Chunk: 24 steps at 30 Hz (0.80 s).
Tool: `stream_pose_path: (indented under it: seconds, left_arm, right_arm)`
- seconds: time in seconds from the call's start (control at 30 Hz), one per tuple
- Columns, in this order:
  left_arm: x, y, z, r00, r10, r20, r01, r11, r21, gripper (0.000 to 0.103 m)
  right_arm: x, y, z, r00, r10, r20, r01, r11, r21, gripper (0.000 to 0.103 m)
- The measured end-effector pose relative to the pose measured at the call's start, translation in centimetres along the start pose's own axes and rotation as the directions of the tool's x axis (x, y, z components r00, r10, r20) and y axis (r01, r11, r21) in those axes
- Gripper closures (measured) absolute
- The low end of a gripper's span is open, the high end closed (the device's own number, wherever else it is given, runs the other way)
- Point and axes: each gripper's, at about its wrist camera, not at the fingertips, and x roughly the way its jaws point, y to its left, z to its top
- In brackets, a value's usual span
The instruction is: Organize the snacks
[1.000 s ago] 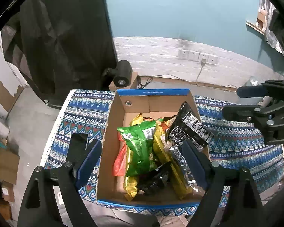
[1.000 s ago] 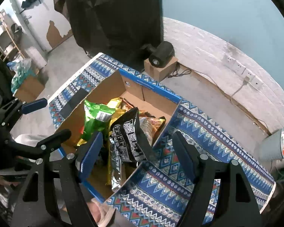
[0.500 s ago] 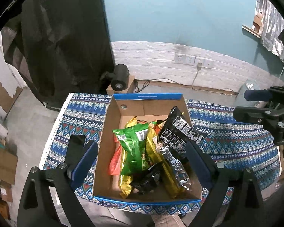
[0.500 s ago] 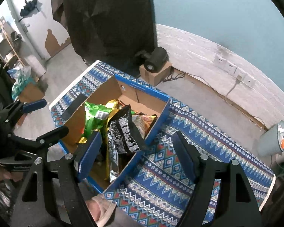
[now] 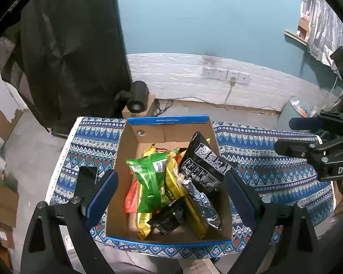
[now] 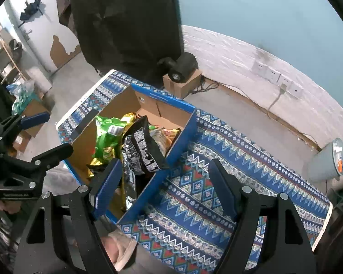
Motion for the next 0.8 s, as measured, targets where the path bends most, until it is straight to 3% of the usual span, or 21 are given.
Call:
stream_pose_path:
  seconds: [0.27,0.8]
  left_arm:
    - [0.4,-0.3,-0.1,1.0,-0.002,-0.023,0.002,1.0,-0.003,0.008]
    - [0.0,-0.1,-0.2,1.0,-0.002,0.005,0.002,1.0,-0.01,0.008]
  right_arm:
    - [0.3,-0.7,-0.2,1.0,0.0,-0.011,0.0,1.0,0.013,0.026]
    - [1.1,-0.4,-0.3,0.999,0.007,-0.037,-0.007,1.0,0.009,0.026]
